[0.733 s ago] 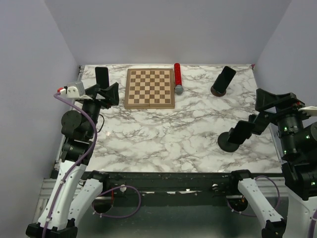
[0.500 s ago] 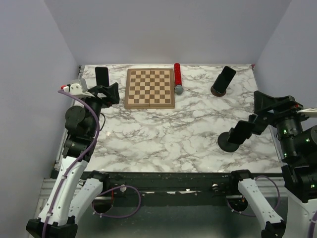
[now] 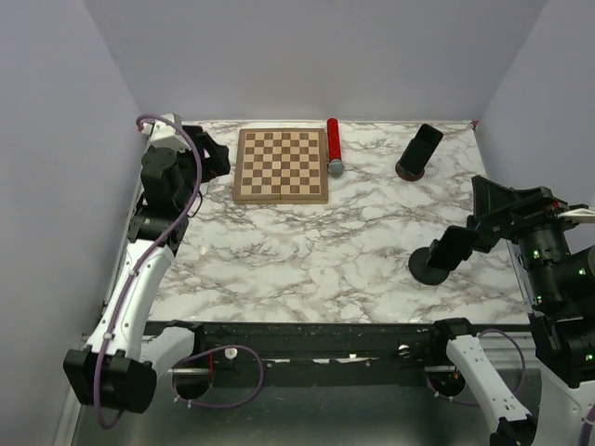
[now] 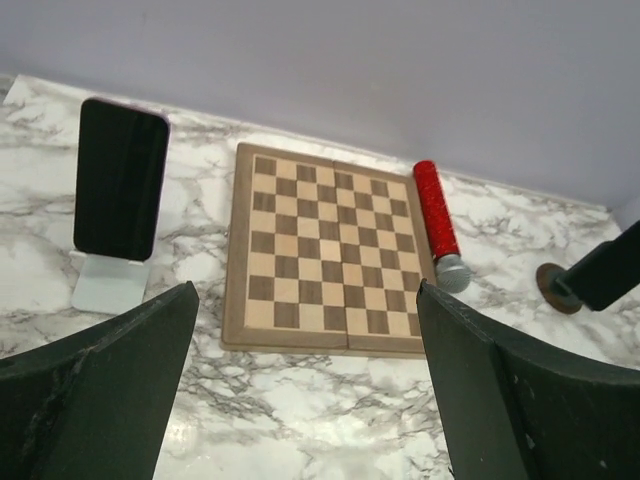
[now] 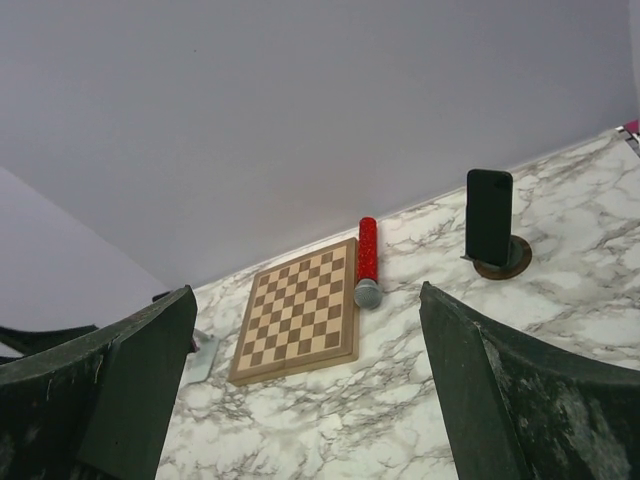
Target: Remove the phone from the phone stand
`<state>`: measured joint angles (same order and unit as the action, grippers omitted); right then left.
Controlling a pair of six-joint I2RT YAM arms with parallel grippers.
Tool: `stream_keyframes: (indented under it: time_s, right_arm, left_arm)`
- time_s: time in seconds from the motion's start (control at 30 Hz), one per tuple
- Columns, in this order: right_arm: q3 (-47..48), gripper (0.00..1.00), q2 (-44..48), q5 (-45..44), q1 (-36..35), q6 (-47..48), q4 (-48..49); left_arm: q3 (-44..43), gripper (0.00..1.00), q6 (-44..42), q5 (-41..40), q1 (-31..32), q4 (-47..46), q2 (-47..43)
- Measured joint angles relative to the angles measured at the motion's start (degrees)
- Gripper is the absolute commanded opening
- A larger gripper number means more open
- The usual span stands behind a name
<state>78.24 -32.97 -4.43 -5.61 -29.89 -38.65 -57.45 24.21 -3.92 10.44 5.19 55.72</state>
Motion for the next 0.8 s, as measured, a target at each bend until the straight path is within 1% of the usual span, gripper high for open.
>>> stream_keyframes:
  time_s: [0.13,0.23,0.43,0.5,0.6,0.8]
  right_arm:
    - [0.3,1.00,0.2,1.8,0.0,0.0,0.0]
    - [1.1,1.00,0.2,4.7,0.0,-0.1,-0.2]
    - [3.2,1.00,0.5,10.1,0.0,0.1,-0.1]
    - [4.2,1.00,0.5,10.8,0.0,0.5,-0.3]
    - [6.1,1.00,0.4,12.0,0.0,1.6,-1.0]
    - [6.1,1.00,0.8,15.3,0.0,3.4,-0.9]
  left_arm:
    - [-4.7,0.99,0.0,4.6,-4.8,3.7,8.9]
    - [-7.6,0.99,-1.1,6.2,-6.7,5.5,14.9]
    - [-14.5,0.99,-5.4,5.7,-8.5,7.0,28.1]
    - [-17.4,0.98,-8.7,4.4,-8.8,7.0,33.6]
    - [-18.3,0.98,-12.5,3.8,-9.6,6.0,38.4]
    - [-19.9,0.98,-16.2,9.6,-17.8,5.2,44.3]
